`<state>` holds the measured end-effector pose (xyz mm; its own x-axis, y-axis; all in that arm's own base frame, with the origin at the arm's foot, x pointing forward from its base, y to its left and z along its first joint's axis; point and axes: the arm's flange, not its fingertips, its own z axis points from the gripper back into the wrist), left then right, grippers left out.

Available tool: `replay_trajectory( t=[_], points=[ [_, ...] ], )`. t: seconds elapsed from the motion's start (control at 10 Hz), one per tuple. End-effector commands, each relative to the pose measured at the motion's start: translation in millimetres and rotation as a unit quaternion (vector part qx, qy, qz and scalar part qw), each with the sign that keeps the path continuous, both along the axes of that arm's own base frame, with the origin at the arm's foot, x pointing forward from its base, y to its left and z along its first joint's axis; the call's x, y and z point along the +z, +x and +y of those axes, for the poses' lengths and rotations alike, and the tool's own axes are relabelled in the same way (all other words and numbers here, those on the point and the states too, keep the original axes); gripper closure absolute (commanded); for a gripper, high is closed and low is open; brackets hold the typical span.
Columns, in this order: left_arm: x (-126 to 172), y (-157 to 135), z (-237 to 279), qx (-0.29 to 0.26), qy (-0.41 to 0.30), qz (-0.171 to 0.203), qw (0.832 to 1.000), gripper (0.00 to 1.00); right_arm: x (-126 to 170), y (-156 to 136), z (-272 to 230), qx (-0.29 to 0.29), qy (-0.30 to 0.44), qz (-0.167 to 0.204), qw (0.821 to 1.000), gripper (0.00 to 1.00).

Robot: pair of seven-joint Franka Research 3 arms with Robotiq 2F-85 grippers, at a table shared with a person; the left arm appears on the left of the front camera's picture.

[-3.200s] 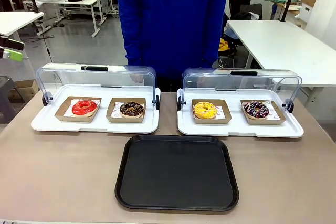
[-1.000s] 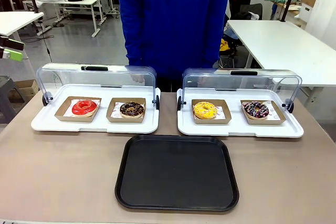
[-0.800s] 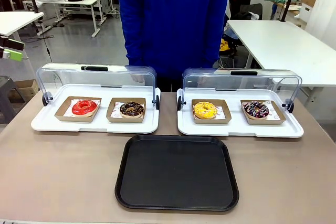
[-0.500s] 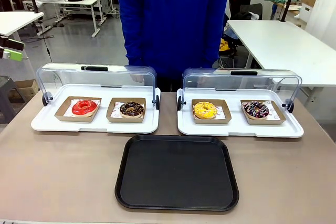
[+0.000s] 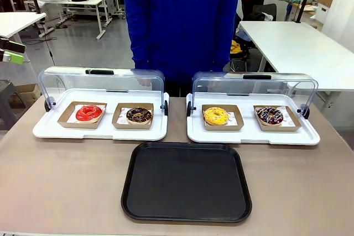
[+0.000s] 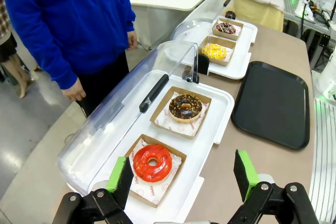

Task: Move the first donut from the left to the tray.
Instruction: Pick up the Paper togo box containing the Donut indicated by the person and place it on the Handle tray.

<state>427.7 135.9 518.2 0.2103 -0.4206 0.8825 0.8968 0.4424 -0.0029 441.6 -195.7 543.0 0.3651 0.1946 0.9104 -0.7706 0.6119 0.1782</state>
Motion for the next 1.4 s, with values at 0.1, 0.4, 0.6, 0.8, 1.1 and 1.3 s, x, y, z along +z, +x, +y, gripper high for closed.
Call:
replay_trajectory(
  t=[0.1,0.4,0.6,0.8,1.1,1.3],
  points=[
    [0.6,-0.1,-0.6,-0.004,-0.005,-0.005,1.0,0.0,0.4,0.4,1.1,0.002,0.002,-0.004,1.0,0.0],
    [0.6,-0.1,-0.6,-0.004,-0.005,-0.005,1.0,0.0,0.4,0.4,1.1,0.002,0.002,-0.004,1.0,0.0],
    [0.6,-0.1,-0.6,-0.004,-0.005,-0.005,1.0,0.0,0.4,0.4,1.1,0.002,0.002,-0.004,1.0,0.0],
    [0.6,-0.1,-0.6,-0.004,-0.005,-0.005,1.0,0.0,0.4,0.4,1.1,0.002,0.002,-0.004,1.0,0.0],
    [0.6,-0.1,-0.6,-0.004,-0.005,-0.005,1.0,0.0,0.4,0.4,1.1,0.002,0.002,-0.004,1.0,0.0],
    [0.6,-0.1,-0.6,-0.004,-0.005,-0.005,1.0,0.0,0.4,0.4,1.1,0.002,0.002,-0.004,1.0,0.0]
  ],
)
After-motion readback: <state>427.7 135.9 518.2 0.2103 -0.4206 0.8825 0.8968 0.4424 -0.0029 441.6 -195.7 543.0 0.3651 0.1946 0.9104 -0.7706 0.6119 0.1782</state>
